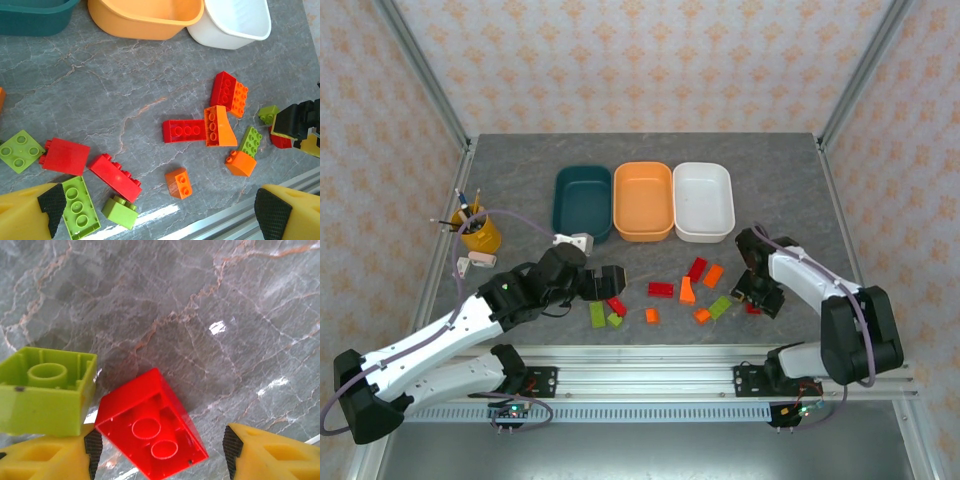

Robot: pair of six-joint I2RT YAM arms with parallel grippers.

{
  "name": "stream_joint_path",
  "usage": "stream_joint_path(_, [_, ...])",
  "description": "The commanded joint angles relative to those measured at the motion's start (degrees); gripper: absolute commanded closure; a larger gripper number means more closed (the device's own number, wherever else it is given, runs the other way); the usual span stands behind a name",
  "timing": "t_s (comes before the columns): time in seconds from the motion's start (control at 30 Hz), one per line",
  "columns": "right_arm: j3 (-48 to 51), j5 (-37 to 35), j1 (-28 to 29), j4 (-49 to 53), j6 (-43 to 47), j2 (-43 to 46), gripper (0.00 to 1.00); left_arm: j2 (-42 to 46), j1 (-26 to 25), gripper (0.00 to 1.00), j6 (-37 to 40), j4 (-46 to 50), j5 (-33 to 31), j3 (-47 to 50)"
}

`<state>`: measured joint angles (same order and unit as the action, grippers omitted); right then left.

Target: Sort the legos into containers by color

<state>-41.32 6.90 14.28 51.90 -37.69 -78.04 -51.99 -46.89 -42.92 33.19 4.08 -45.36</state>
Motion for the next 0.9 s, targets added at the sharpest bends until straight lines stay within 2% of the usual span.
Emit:
stream_joint_path(0.0, [0.13, -0.44, -0.9, -1.63, 2.02, -2.08, 0.34, 0.83, -0.22, 0.0, -1.11, -0.67, -0.47, 0.06])
stream_joint_path(0.17, [-0.61, 1.83, -1.27, -4.25, 4.54, -5.34, 0.41, 1.05, -0.27, 0.0, -1.16, -0.19, -0.72, -0.25])
stream_joint_path(0.5, [-2.33, 1.75, 0.13, -3.82, 5.0, -4.14, 0.68, 1.37, -0.23, 0.0, -1.99, -0.72, -1.18, 0.19])
stream_joint_path(0.73, [-11.79, -2.44, 7.82, 3.9, 2.59, 4.05, 0.69, -0.64, -0.07, 0.0, -3.19, 0.33, -2.67, -4.73])
stream_joint_path(0.87, [-21.14, -1.59, 8.84, 3.88, 3.63, 2.73, 0.69, -4.7, 2.62, 0.0, -3.97, 1.68, -2.41, -10.36])
